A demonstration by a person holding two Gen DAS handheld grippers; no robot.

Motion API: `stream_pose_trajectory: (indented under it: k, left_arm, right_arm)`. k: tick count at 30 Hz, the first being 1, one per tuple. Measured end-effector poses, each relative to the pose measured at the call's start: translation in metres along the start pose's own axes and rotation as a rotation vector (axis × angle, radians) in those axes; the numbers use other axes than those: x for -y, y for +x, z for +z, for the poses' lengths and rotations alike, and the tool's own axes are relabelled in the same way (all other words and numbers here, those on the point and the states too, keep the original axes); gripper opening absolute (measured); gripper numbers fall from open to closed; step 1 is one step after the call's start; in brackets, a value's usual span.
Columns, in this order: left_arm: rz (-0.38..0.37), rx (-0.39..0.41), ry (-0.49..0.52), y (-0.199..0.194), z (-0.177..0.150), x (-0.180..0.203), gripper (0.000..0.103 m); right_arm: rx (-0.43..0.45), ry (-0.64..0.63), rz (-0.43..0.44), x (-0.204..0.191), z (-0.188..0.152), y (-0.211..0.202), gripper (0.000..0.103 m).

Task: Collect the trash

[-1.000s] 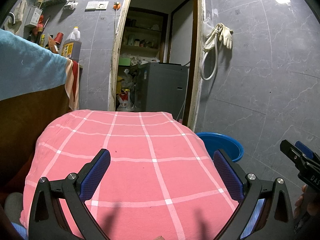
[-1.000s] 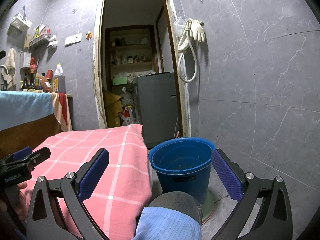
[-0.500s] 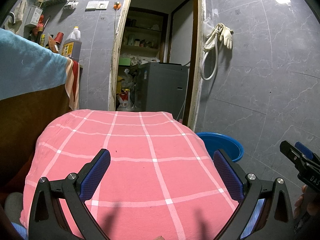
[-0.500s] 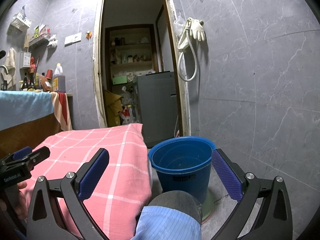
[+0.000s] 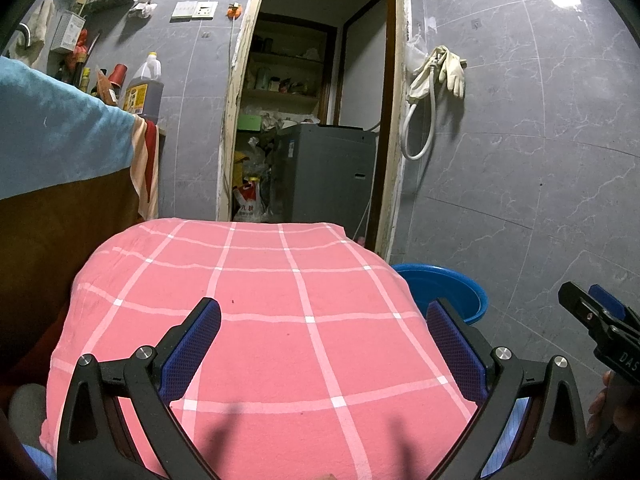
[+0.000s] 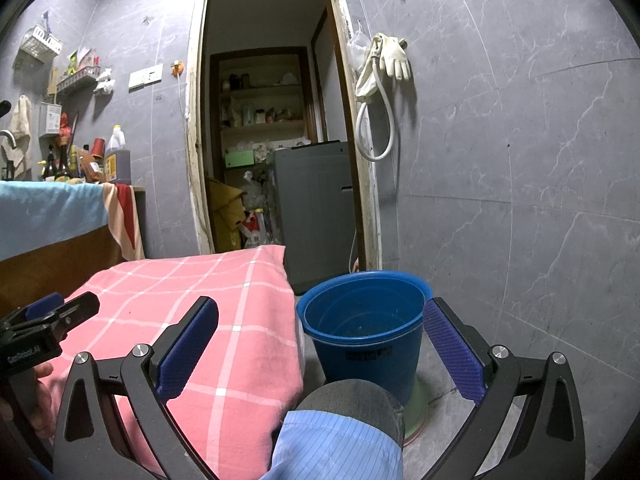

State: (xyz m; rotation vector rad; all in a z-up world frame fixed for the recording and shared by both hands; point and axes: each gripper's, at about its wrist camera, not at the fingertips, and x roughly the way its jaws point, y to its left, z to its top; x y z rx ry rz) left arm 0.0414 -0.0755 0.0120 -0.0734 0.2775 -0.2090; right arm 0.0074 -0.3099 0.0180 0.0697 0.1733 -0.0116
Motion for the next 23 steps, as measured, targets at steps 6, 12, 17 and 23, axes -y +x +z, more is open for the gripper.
stream_pose_trajectory:
  k: [6,12,17,23]
  left_arm:
    - [0.001,0.000,0.022,-0.0002,-0.0059,0.0036,0.101]
    - [0.024,-0.002,0.027,0.0003,-0.0082,0.0045,0.101]
    - [0.028,-0.005,0.022,0.0000,-0.0081,0.0035,0.101]
    - [0.026,-0.009,0.022,-0.0006,-0.0075,0.0040,0.101]
  right_arm:
    - [0.001,0.000,-0.001,-0.0003,0.0006,0.0002,0.103]
    - [0.000,0.000,-0.001,-0.0004,0.0007,-0.0002,0.103]
    - [-0.002,0.000,0.000,-0.0006,0.0010,0.0000,0.103]
    - [-0.003,0.000,-0.001,-0.0012,0.0001,-0.0012,0.103]
